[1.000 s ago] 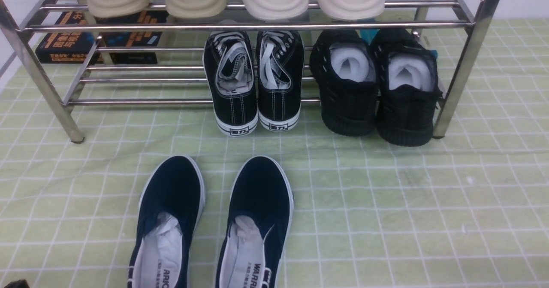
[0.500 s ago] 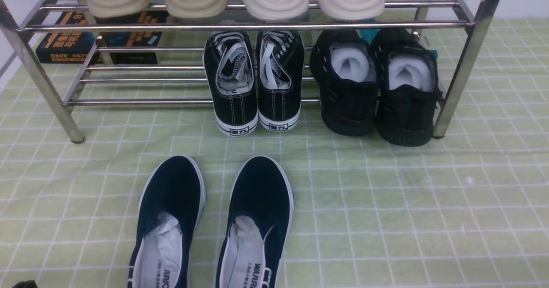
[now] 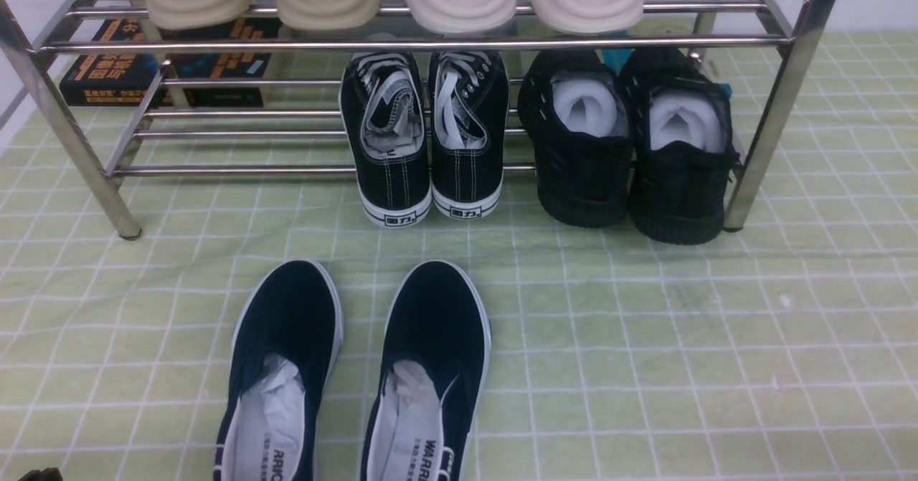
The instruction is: Take the shoes off the shelf with your hand from the green coffee tablecloth.
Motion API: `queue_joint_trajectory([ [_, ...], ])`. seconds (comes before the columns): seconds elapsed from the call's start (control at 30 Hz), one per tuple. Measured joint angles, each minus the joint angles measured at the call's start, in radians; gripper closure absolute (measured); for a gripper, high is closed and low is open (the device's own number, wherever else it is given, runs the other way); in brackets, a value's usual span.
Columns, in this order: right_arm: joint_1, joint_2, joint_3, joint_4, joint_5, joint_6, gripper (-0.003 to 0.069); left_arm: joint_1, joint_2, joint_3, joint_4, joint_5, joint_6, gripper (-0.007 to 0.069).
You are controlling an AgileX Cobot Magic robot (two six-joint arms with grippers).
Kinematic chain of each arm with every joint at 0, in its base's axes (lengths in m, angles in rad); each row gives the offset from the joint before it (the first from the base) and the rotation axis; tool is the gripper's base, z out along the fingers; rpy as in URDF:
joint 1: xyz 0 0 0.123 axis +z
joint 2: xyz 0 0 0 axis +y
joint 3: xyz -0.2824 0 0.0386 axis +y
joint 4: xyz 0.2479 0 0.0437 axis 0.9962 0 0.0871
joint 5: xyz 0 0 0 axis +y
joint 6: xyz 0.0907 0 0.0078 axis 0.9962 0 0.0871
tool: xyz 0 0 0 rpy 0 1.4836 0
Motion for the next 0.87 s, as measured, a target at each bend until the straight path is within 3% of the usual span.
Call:
queue_joint_trajectory([
  [0.87,0.000,0.000,0.000,0.000,0.000,0.000,0.0416,0.000,0.000,0.001,0.007,0.000,0.000,0.0525],
])
